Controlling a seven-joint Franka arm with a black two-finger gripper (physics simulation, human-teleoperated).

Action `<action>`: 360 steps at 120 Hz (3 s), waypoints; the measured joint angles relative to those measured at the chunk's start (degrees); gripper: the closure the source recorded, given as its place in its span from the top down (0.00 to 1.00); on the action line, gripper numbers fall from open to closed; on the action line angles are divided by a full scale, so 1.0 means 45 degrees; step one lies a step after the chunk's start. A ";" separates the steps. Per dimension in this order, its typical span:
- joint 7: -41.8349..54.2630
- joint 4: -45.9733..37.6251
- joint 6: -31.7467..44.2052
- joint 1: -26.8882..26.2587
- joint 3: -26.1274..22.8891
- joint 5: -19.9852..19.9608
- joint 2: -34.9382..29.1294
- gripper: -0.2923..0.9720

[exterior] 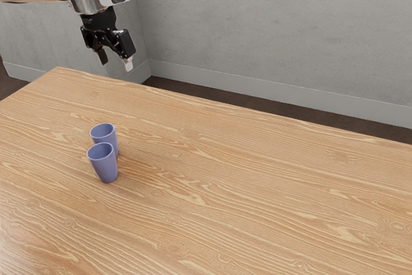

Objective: Place the left cup onto the right cup

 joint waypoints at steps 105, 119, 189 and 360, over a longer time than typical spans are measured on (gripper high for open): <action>-0.0024 0.0023 -0.0308 0.0517 0.0659 -0.0239 0.0131 0.77; 0.0035 0.0023 -0.0536 0.0787 0.1123 -0.0379 0.0153 0.77; 0.1494 0.0348 0.0180 0.2159 0.1777 -0.0453 0.2429 0.77; 0.3115 -0.1120 0.5146 0.2896 0.1556 -0.1367 0.5375 0.77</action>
